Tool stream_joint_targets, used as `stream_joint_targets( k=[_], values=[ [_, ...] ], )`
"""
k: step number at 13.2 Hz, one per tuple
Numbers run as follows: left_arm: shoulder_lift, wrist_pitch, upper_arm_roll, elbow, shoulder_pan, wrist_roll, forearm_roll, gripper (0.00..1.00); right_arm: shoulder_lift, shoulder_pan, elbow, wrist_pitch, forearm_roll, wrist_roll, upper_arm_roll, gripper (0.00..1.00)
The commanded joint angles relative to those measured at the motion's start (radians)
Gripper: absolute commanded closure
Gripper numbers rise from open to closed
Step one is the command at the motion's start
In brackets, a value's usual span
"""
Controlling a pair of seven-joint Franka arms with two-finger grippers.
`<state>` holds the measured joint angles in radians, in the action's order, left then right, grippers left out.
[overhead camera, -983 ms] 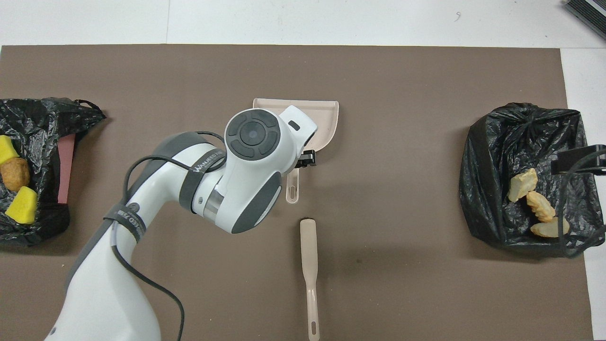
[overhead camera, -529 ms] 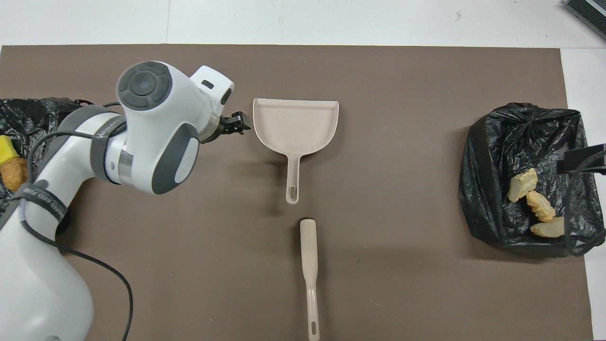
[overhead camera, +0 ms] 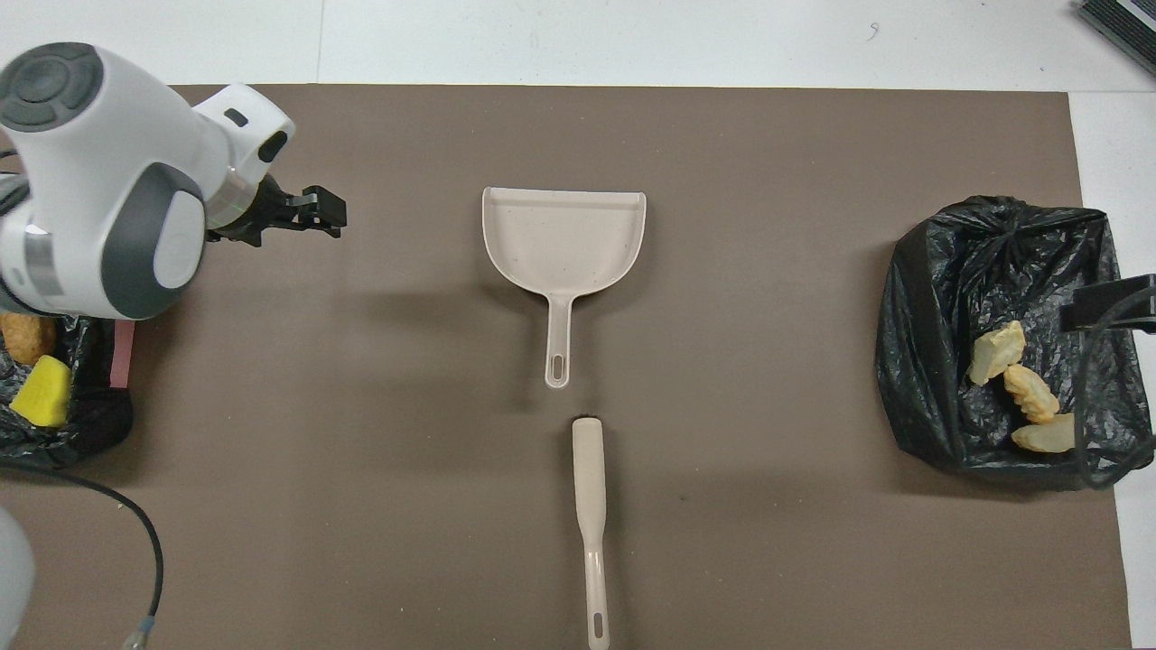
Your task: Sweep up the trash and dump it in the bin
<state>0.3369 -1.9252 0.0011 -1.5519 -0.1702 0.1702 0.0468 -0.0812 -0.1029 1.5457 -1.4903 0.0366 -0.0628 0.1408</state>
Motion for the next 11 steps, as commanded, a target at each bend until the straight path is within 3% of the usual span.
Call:
stream_joint_targets(
  k=[1,3,11],
  values=[
    [-0.068,0.08,-0.004,0.004,0.076,-0.168,0.018,0.0,-0.019,0.003,0.017,-0.004,-0.02,0.031,0.003,0.0],
    [-0.102,0.116,-0.003,0.001,0.109,-0.251,0.016,0.0,-0.019,0.002,0.017,-0.004,-0.02,0.031,0.002,0.0],
    [-0.258,0.302,0.002,-0.005,0.11,-0.255,-0.068,0.0,-0.019,0.002,0.017,-0.004,-0.02,0.029,0.003,0.0]
  ],
)
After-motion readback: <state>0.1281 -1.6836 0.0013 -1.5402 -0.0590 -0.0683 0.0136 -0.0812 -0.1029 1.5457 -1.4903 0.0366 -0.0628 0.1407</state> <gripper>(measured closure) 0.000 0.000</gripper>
